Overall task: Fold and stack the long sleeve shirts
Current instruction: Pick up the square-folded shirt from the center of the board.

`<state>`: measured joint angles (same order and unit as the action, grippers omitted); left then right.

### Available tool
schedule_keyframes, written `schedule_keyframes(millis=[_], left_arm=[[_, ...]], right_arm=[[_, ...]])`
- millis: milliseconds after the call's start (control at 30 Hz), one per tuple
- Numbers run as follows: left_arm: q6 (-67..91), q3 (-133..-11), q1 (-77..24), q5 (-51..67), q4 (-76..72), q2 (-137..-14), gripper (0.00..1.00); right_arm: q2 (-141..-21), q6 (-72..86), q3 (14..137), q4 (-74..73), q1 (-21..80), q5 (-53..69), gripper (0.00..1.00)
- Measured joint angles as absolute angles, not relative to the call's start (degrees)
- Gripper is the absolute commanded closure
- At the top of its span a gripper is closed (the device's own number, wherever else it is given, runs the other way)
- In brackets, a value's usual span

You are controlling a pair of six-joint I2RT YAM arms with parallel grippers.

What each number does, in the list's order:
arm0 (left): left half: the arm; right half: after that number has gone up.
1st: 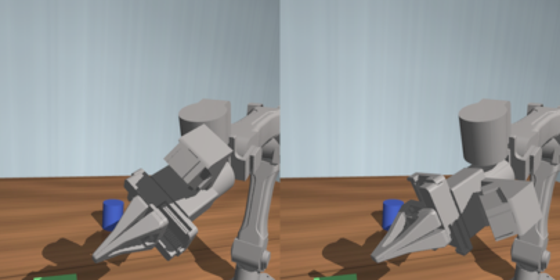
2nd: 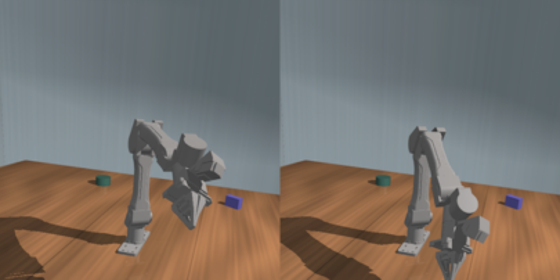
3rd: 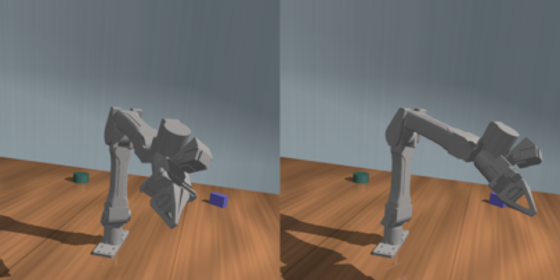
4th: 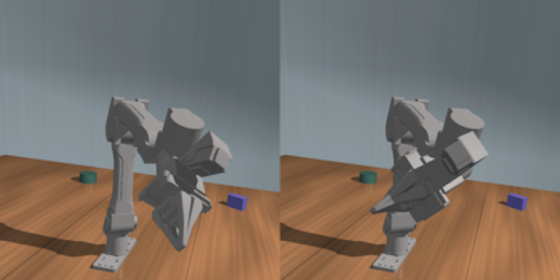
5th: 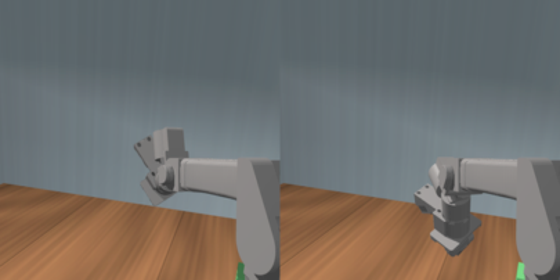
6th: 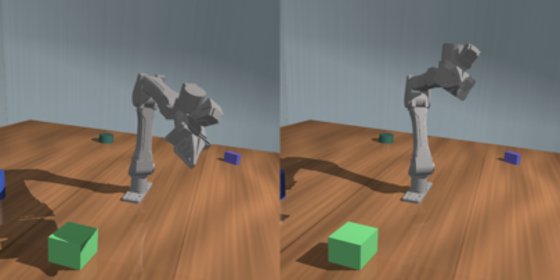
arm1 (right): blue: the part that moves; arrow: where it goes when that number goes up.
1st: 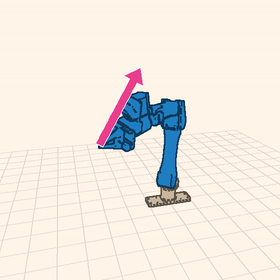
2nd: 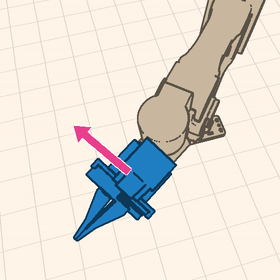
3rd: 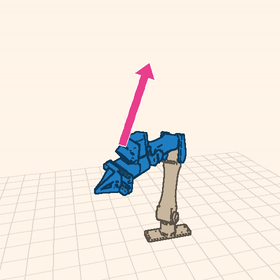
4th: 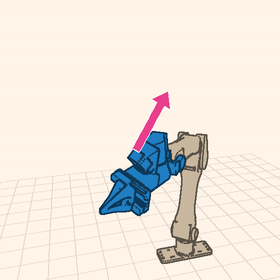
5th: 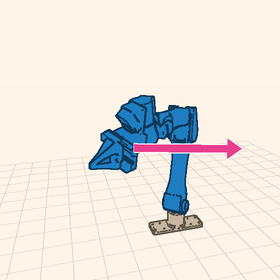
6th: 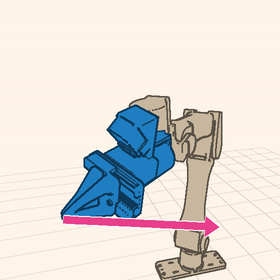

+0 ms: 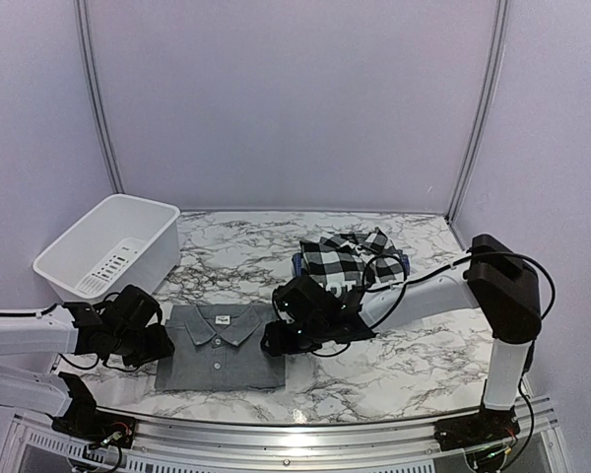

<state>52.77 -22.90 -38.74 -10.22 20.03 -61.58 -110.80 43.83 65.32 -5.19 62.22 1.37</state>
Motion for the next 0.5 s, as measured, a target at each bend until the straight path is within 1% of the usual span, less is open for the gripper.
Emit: schedule_keyframes(millis=[67,233,333,367,467,500], left_arm=[[53.39,-22.46,-38.68,-10.26,17.56,-61.89,0.53],[54.24,-21.45,-38.68,-9.87,13.78,-62.54,0.72],[54.87,-20.91,-38.68,-9.43,12.75,-62.54,0.83],[54.89,-20.71,-38.65,-9.04,12.53,-62.54,0.88],[55.07,-20.38,-38.61,-8.14,12.25,-62.33,1.0],[55.11,-20.38,-38.61,-7.92,12.23,-62.19,1.0]], right_arm=[[-111.55,43.44,66.5,-6.02,62.46,0.56,0.43],[-113.51,42.72,69.52,-8.23,63.48,-1.8,0.51],[-114.83,41.93,71.55,-9.63,64.01,-2.55,0.63],[-115.24,41.74,72.25,-10.13,64.12,-2.76,0.67],[-116.38,41.41,74.26,-11.64,64.27,-3.16,0.84],[-116.75,41.06,74.76,-12.05,64.29,-3.18,0.89]])
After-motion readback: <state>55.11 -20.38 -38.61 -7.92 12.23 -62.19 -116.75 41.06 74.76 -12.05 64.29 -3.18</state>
